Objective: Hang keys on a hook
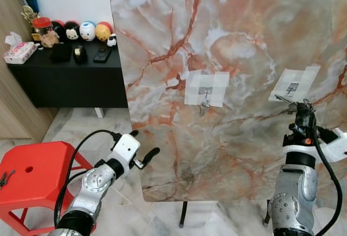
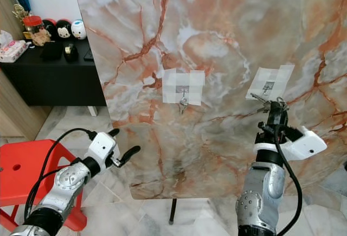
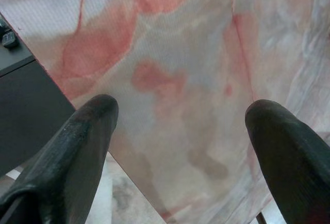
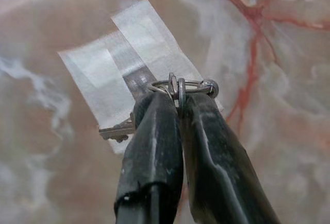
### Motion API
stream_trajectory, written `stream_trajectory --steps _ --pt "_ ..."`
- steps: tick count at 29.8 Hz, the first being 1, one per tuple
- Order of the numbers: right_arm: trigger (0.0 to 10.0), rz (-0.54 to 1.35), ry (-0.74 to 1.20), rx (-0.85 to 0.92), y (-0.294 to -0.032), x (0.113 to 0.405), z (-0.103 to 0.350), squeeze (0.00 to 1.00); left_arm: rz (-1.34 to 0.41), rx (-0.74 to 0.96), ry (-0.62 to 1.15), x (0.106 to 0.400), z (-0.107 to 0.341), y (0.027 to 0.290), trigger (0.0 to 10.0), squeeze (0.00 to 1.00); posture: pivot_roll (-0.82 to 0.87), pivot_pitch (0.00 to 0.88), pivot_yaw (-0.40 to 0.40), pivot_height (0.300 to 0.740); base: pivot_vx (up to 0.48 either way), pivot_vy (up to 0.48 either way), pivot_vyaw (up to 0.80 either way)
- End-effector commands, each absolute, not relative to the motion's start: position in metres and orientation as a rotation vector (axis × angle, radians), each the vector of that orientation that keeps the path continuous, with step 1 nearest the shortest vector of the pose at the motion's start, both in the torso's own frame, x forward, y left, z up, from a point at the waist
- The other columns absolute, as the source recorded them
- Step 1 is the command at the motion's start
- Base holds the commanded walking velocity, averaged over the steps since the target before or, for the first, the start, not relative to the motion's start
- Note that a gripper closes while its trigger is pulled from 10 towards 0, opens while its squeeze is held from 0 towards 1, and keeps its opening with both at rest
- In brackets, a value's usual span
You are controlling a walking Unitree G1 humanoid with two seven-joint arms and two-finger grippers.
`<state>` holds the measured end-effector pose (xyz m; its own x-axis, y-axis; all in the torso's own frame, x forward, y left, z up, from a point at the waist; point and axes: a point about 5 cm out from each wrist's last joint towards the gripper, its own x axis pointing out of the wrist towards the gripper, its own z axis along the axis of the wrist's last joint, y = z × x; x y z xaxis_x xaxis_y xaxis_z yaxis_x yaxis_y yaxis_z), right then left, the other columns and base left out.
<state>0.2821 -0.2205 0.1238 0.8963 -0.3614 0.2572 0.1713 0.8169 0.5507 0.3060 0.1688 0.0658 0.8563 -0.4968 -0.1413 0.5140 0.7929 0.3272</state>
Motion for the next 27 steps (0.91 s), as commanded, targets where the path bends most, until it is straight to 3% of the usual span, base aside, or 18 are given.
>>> stream_trajectory --steps 1,5,27 --pt "10.0 -0.283 -0.346 0.494 -0.22 0.288 0.126 0.0 -0.554 0.395 0.047 0.307 0.066 0.169 10.0 0.94 0.03 0.0 -0.061 0.74 0.0 0.0 0.0" --pt "10.0 -0.25 -0.304 0.352 -0.217 0.292 0.126 0.0 -0.558 0.395 0.05 0.306 0.066 0.169 10.0 0.95 0.03 0.0 -0.061 0.74 0.0 0.0 0.0" --pt "10.0 -0.313 -0.365 0.314 -0.228 0.297 0.135 0.0 -0.559 0.395 0.053 0.306 0.065 0.169 10.0 0.94 0.03 0.0 -0.064 0.74 0.0 0.0 0.0"
